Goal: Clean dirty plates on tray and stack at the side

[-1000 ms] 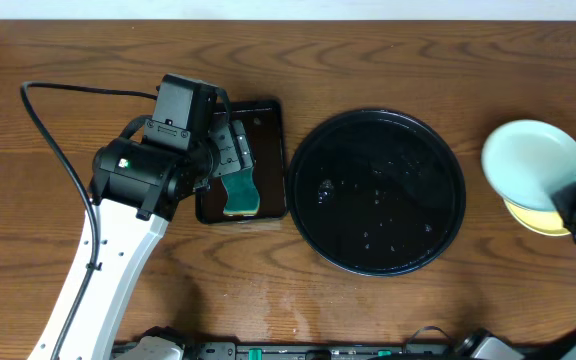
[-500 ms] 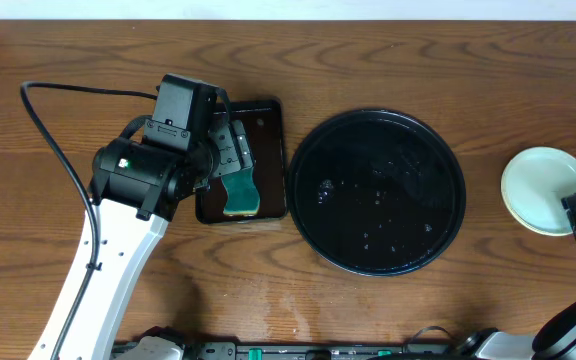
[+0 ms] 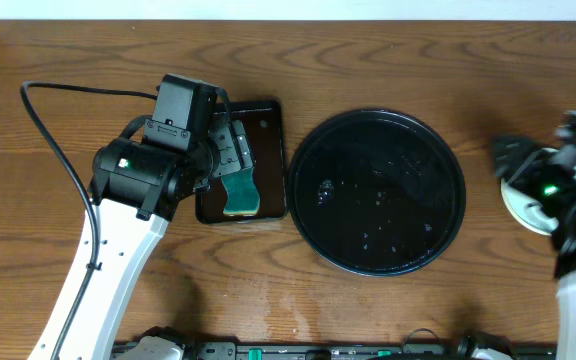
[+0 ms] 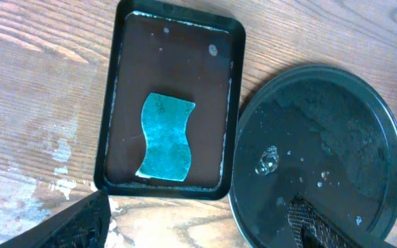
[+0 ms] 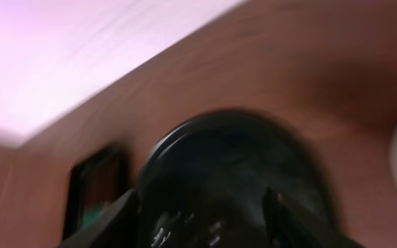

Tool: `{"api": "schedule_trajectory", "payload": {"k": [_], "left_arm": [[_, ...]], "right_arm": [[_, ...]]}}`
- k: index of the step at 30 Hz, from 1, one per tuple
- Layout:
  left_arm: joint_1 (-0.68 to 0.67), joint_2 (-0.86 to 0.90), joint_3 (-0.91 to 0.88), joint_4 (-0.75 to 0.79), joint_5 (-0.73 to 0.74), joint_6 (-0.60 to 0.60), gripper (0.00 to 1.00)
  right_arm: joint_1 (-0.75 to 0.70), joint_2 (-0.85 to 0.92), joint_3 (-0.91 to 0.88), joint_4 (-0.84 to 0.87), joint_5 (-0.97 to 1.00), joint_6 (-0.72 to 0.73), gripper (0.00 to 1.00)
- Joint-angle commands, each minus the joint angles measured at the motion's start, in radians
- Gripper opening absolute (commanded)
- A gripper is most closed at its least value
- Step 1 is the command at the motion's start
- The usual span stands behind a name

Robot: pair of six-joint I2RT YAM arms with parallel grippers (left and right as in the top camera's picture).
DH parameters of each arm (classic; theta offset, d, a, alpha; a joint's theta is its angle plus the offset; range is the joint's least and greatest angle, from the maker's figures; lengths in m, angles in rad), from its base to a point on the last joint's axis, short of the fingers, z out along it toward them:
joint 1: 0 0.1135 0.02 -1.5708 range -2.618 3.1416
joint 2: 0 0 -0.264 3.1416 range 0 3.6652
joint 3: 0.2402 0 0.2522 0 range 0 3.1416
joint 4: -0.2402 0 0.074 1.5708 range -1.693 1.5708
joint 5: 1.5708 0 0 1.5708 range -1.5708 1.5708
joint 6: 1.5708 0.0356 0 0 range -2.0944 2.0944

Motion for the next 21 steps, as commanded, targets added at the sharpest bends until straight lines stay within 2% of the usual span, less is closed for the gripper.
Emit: {"api": "schedule_trajectory", "payload": {"k": [1, 7, 13, 15, 18, 21], "left_arm": [[0.003, -0.003, 0.013, -0.003, -0.002, 0.01, 0.83], [0.003, -0.003, 0.013, -0.003, -0.002, 0.01, 0.83], [0.003, -0.003, 0.013, -0.003, -0.002, 0.01, 0.83], [0.003, -0.003, 0.013, -0.003, -0.002, 0.01, 0.83], [0.003, -0.003, 0.013, -0.003, -0.002, 0.01, 0.83], [0.003, -0.003, 0.013, -0.003, -0.002, 0.01, 0.83]], "right_arm": [[0.154, -0.105, 0.008, -0.018, -0.032, -0.142, 0.99], [0.33, -0.231, 0.008, -0.021, -0.034, -0.141, 0.99], [0.348, -0.258, 0.008, -0.053, -0.03, -0.146, 0.99], [0.346, -0.258, 0.008, -0.072, 0.005, -0.195, 0.99], [0.354, -0.263, 0.004, -0.097, 0.085, -0.268, 0.99], [0.358, -0.313, -0.017, -0.093, 0.225, -0.269, 0.99]]}}
